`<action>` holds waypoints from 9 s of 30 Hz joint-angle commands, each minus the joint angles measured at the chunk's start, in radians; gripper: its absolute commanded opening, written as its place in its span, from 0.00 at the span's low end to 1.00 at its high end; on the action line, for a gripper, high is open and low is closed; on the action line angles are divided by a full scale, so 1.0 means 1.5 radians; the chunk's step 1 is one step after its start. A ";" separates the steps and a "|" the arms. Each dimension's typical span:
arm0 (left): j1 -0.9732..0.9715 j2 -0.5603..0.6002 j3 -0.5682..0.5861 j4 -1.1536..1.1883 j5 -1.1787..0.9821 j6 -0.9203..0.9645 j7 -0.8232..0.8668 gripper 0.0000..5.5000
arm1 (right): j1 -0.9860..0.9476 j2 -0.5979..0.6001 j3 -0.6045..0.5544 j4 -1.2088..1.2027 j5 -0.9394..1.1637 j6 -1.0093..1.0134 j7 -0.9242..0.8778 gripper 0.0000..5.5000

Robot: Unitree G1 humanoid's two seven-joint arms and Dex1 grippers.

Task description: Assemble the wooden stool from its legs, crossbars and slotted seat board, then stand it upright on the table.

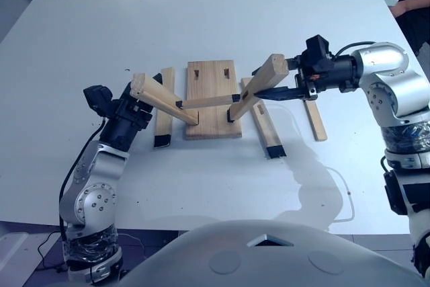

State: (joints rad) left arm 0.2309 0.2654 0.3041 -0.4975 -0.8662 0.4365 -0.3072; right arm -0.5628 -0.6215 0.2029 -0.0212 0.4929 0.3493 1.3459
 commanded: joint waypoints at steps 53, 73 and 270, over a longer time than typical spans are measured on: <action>-0.059 -0.042 -0.180 0.116 0.169 -0.076 -0.062 0.60 | -0.027 0.098 0.169 -0.034 -0.105 0.198 -0.162 0.44; -0.093 0.030 0.058 0.072 -0.015 -0.065 -0.033 0.60 | -0.005 -0.010 -0.156 -0.126 0.099 0.277 -0.174 0.66; -0.167 0.143 -0.213 0.354 0.375 -0.091 -0.293 0.00 | 0.009 0.159 0.058 0.388 -0.318 -0.067 0.078 0.00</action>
State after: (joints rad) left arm -0.0212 0.4955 -0.0259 0.0424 -0.2991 0.3112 -0.7581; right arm -0.5768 -0.3727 0.2433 0.5950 0.0267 0.2094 1.4443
